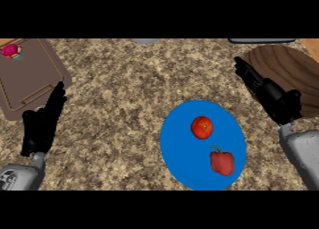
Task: Pick the tomato from the plate and place it in the bowl
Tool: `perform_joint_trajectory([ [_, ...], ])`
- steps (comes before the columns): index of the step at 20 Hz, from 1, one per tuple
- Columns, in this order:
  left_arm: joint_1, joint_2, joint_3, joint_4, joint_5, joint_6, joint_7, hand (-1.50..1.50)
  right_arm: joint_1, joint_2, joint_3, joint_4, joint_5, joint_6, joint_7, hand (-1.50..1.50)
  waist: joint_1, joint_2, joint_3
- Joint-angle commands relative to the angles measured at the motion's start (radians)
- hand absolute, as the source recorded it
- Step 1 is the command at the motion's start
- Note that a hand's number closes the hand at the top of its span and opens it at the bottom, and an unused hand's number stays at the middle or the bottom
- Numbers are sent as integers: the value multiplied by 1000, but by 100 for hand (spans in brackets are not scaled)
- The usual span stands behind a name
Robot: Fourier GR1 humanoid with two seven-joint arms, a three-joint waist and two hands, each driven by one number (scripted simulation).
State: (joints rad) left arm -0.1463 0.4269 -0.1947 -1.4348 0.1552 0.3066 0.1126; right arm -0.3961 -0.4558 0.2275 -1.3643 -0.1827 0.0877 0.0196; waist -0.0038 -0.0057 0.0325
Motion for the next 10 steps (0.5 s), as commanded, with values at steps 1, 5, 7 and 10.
perform_joint_trajectory([
  [1,-21,-5,16,26,-29,16,-23,0,23,-5,-48,-53,-64,82,-120,150,-4,5,-32],
  [5,-55,27,55,-60,-12,31,-15,0,-85,19,-123,-159,-190,232,-417,150,12,-3,-23],
  [7,-15,26,57,-32,6,11,-25,0,-96,-260,-92,-125,213,85,-301,150,-36,-25,-52],
  [10,17,38,87,-84,35,-6,-37,0,204,-89,-135,-3,164,-67,-441,-150,-14,5,-29],
])
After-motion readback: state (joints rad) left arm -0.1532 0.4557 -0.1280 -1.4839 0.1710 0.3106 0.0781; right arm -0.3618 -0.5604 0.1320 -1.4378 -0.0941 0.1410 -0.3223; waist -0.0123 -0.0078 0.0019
